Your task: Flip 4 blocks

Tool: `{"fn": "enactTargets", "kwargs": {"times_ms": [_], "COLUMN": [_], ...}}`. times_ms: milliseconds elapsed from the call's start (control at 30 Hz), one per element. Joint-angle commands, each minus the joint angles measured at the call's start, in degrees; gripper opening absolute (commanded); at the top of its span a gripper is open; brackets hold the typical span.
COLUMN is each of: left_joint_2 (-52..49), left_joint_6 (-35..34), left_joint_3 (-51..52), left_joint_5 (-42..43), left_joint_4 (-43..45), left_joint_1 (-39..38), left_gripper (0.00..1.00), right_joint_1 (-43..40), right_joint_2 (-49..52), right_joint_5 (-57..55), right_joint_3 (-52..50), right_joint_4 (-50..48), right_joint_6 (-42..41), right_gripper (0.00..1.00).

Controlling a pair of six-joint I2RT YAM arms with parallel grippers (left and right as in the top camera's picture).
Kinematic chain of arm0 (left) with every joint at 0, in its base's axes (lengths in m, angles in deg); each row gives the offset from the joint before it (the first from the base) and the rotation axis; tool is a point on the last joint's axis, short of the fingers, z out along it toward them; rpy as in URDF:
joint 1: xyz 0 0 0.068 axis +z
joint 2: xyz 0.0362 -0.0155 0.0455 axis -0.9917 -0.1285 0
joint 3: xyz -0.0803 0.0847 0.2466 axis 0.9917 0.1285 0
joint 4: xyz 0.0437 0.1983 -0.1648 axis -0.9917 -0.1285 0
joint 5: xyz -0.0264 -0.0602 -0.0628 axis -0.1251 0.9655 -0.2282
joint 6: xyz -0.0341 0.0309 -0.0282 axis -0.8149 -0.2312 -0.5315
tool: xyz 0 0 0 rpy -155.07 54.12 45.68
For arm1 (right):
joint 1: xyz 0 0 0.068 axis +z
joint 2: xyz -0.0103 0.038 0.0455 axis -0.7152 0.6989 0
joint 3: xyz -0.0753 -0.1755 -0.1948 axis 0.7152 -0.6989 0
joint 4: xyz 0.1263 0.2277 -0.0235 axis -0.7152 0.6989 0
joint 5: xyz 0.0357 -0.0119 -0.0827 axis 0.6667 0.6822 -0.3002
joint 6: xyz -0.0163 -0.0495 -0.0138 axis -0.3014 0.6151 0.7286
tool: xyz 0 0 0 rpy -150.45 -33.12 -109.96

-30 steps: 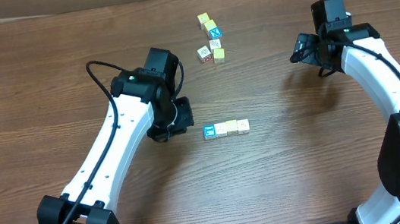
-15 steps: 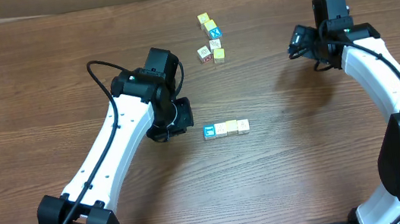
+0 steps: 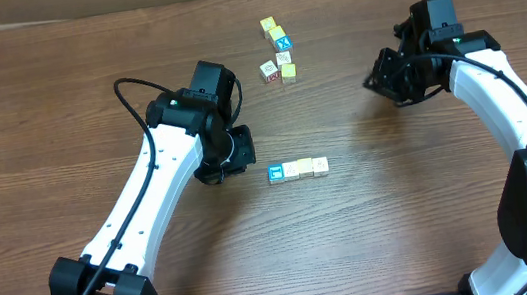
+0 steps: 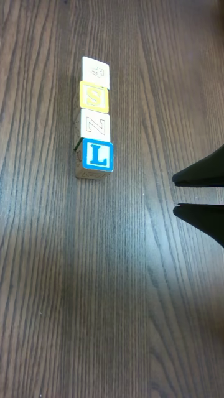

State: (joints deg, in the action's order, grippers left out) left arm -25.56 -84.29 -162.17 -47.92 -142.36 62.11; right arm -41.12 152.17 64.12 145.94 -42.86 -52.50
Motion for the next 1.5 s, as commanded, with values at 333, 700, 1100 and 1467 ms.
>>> {"fn": "enactTargets", "kwargs": {"times_ms": [333,700,1100,1467], "left_joint_2": [-0.5,-0.7,-0.7,-0.7], "left_joint_6": [-0.4,-0.4,-0.4,-0.4], "left_joint_3": [-0.2,-0.2,0.2,0.4], "left_joint_5": [-0.2,-0.2,-0.9,-3.5], "left_joint_4": [1.5,3.5,4.4,4.6], "left_joint_1": [-0.2,-0.9,-1.7,-1.7], "left_gripper": [0.04,0.06,0.04,0.04], "right_joint_1": [2.2,8.4,19.0,19.7], "right_joint_2": [-4.0,-16.3,-15.7,-15.6], "right_joint_5": [2.0,-9.2,-23.4,-24.3], "right_joint_3": [1.2,1.2,-2.9,-10.9], "right_joint_4": [5.2,10.7,11.9,5.1], "right_joint_6": [2.3,1.4,-8.3,-10.5], "right_gripper": [0.04,0.04,0.04,0.04]}}
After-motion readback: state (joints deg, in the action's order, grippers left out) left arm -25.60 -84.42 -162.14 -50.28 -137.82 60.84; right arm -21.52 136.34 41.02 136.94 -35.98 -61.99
